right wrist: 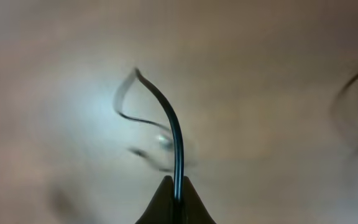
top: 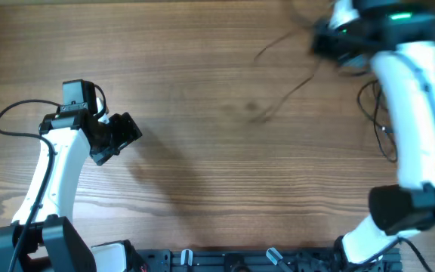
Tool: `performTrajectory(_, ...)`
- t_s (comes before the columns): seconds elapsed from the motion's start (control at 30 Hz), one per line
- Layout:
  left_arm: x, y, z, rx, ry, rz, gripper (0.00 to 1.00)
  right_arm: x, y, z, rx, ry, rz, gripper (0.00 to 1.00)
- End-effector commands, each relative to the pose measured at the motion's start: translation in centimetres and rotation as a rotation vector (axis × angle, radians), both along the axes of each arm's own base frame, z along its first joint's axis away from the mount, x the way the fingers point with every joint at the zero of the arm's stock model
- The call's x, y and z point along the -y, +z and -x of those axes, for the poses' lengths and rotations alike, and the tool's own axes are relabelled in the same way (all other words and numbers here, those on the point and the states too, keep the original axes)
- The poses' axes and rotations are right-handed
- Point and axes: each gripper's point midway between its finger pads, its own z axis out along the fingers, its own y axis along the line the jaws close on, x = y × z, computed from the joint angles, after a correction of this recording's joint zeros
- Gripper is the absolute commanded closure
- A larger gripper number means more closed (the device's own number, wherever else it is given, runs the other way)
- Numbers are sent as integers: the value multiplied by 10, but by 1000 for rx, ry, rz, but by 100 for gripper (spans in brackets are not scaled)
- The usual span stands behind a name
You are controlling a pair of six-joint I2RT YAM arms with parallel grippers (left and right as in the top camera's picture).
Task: Untangle cables
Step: 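Carry the cable rightward with the right gripper and drop it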
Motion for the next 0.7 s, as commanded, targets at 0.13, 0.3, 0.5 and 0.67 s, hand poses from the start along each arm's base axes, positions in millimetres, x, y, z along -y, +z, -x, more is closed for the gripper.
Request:
performTrajectory(0.13,0,2,0,6,4,5,16,181,35,33,41,-477,171,96)
performTrajectory(0.3,0,2,0,7,4,5,17,241,-12,73,-129,-644,147,96)
performTrajectory(0.5,0,2,0,6,5,5,17,250,-69,92,-269,-657,68,14)
performTrajectory(0.67,0,2,0,5,4,7,17,232,-90,89,-299,-613,-31,1)
